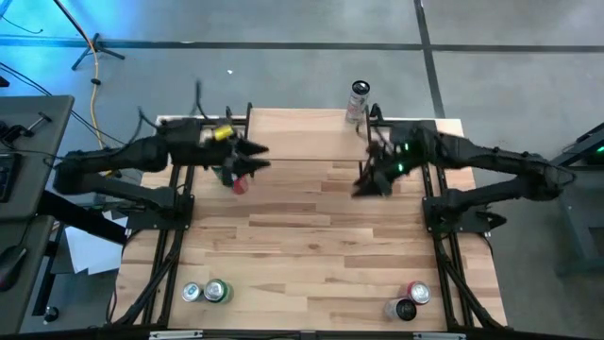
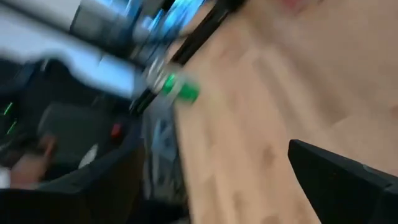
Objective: Place canned beverage on shelf
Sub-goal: Put the white pink soda can on the shelf aligned with the other white pink soda can
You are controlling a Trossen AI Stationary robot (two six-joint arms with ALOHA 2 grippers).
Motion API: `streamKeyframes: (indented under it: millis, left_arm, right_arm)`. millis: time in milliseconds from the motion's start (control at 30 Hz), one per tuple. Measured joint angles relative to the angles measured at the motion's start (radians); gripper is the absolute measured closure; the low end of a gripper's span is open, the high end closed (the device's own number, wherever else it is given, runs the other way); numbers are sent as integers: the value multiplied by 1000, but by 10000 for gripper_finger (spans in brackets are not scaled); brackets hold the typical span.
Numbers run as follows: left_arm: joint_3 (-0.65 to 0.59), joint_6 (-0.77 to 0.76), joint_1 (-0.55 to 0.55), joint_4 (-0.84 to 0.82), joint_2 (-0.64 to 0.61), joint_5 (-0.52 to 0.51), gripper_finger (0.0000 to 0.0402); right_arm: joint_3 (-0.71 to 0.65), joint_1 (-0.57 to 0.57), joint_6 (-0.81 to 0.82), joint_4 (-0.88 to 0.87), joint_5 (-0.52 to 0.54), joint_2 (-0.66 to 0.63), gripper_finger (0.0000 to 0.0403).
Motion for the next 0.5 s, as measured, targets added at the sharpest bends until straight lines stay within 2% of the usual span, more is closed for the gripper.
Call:
streamKeyframes:
  millis: [133, 233, 367, 500]
  left_arm:
    - [0, -34, -149, 8, 65, -173, 142]
    - [0, -34, -228, 37, 111, -262, 142]
    - [-1, -33, -272, 71, 151, -312, 142]
    - [-1, -28, -274, 73, 159, -314, 142]
  right_arm:
    - [0, 229, 131, 0, 8, -3, 22]
    - [0, 411, 278, -2, 21, -3, 22]
    - [22, 652, 505, -58, 164, 1, 22]
    - [113, 843, 747, -274, 354, 47, 22]
